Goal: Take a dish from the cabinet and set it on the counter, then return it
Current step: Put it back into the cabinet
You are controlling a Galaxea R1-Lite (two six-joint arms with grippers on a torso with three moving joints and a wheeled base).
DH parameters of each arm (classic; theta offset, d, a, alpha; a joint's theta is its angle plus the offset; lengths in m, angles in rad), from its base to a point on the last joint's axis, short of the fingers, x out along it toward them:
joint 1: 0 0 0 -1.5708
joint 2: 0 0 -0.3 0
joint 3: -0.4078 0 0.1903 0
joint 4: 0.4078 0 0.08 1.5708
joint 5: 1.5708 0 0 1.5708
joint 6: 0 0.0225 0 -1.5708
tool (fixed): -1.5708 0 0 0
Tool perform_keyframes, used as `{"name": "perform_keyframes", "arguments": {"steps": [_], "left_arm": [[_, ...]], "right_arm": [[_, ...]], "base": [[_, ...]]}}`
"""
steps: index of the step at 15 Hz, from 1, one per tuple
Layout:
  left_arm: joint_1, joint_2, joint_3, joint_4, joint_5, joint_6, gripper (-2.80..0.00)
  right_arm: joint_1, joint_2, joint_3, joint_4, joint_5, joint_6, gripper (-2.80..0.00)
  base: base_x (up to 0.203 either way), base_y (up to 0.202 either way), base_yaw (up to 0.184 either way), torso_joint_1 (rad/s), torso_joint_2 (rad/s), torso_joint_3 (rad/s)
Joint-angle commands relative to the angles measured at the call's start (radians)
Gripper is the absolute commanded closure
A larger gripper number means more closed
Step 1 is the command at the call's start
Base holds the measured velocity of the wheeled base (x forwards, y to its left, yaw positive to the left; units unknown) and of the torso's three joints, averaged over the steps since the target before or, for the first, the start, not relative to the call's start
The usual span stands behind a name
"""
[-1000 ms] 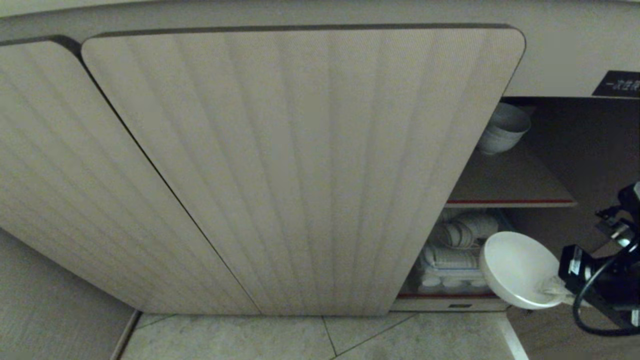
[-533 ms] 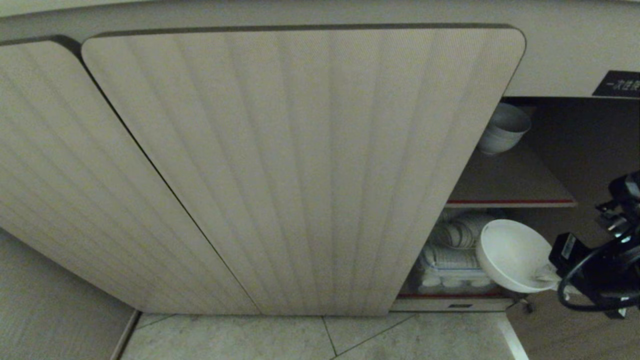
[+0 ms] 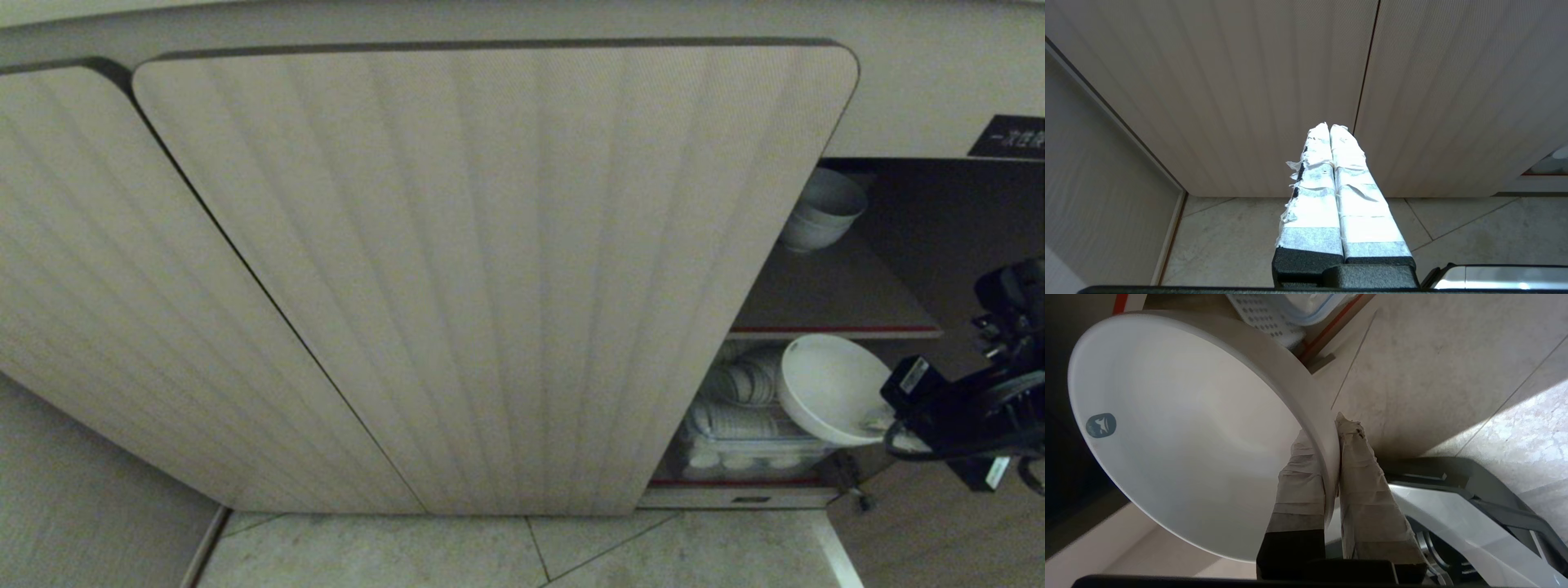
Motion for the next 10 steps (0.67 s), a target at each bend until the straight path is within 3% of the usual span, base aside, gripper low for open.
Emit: {"name": "perform_keyframes", "arguments": {"steps": [1,10], "left_arm": [[0.0,0.0,0.0,0.0,0.0,0.0,0.0],[0.0,0.0,0.0,0.0,0.0,0.0,0.0]], "right_arm": [[0.0,0.018,-0.007,-0.003,-0.009,0.009,0.0],[0.0,0.064,-0.063,-0.064,-0.044,0.137,0.0]], "base": [[0.0,0.0,0.0,0.0,0.0,0.0],[0.0,0.0,0.0,0.0,0.0,0.0]]}}
